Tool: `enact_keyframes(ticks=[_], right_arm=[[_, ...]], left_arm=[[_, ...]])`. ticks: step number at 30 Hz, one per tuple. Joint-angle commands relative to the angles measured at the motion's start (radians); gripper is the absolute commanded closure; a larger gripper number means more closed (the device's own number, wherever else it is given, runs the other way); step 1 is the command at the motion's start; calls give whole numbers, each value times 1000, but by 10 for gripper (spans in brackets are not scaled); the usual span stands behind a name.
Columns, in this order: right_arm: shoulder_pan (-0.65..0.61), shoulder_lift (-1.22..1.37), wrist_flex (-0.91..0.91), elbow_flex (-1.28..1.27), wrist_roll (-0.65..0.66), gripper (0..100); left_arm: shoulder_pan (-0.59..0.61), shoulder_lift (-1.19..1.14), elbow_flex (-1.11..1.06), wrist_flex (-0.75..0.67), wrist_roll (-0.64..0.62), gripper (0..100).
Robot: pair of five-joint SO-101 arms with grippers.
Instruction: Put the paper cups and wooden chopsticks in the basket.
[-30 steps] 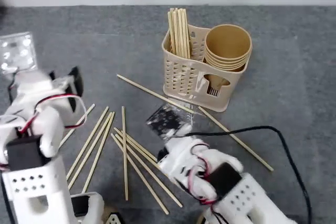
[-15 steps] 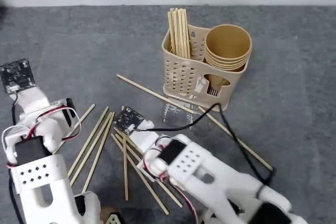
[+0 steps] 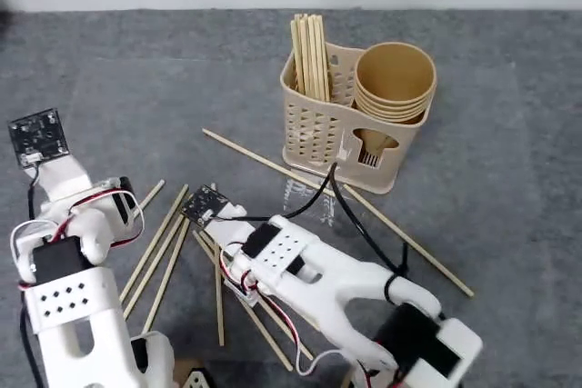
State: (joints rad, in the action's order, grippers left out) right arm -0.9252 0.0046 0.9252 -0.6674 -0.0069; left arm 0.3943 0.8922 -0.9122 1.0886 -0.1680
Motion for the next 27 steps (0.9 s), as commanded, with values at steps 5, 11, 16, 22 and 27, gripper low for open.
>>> enact_keyframes(ticks=[5,11,16,22,27], right_arm=[[38,137,-4,94,-6,921],[59,139,18,100,-5,992],[124,108,99,110,57,990],[200,-81,225,110,121,990],[217,-266,309,110,173,990]], left_arm=[[5,26,8,-23,2,826],[5,26,8,-23,2,826],[5,26,7,-21,2,826],[5,26,7,-21,2,826],[5,26,7,-21,2,826]])
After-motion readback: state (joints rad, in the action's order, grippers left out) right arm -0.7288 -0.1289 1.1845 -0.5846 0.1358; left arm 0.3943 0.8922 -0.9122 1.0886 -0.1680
